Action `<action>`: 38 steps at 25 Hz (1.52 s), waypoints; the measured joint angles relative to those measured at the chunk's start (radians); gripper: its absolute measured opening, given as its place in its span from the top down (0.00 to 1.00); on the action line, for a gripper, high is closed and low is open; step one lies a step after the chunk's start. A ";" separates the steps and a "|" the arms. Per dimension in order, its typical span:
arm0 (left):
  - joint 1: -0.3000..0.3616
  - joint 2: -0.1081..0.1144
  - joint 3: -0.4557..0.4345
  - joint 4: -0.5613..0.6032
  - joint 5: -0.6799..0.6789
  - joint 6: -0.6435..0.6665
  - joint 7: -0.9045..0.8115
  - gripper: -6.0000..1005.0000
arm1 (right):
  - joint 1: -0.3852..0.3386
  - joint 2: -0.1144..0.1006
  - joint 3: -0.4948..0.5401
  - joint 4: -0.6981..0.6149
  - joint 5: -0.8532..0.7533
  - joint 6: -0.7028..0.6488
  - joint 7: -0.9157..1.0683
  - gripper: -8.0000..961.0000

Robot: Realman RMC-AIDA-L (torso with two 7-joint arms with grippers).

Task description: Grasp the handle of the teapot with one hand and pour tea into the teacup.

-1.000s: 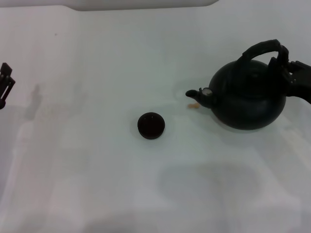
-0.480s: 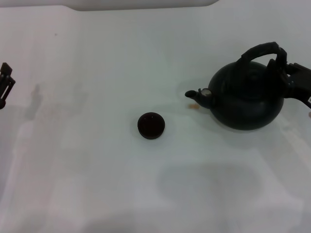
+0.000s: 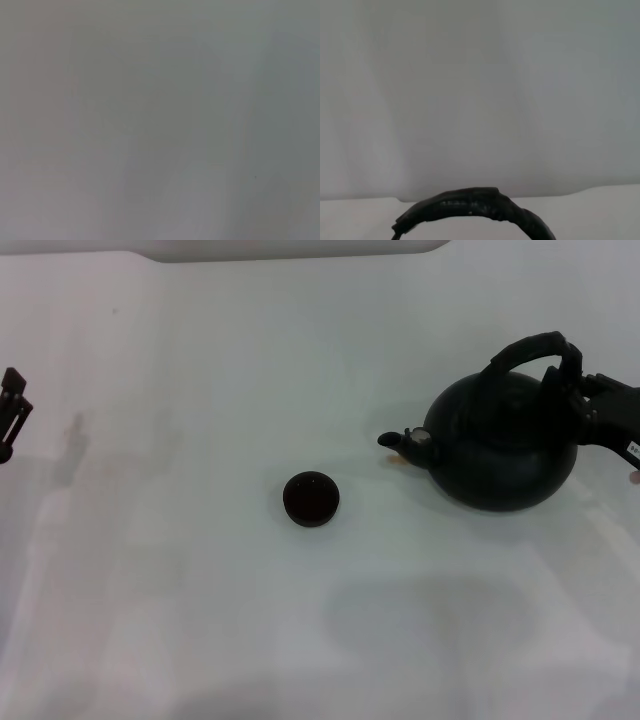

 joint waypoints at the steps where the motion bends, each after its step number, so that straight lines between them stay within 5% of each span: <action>1: 0.000 0.000 0.000 0.000 0.000 0.000 0.000 0.11 | 0.000 0.000 0.001 0.001 0.000 0.003 -0.001 0.82; 10: -0.006 0.002 0.000 0.003 0.000 -0.004 0.001 0.11 | -0.007 -0.009 0.026 0.019 -0.003 0.067 -0.053 0.82; 26: -0.002 0.002 0.000 0.004 0.000 0.000 0.001 0.11 | 0.014 -0.015 0.325 0.303 -0.010 0.429 -0.057 0.17; 31: 0.001 0.001 0.000 0.005 0.000 0.000 0.001 0.11 | 0.063 -0.008 0.470 0.426 -0.006 0.440 -0.104 0.18; 38: 0.010 -0.001 0.004 -0.004 0.002 -0.007 0.001 0.11 | 0.170 0.006 0.572 0.608 -0.003 0.449 -0.446 0.18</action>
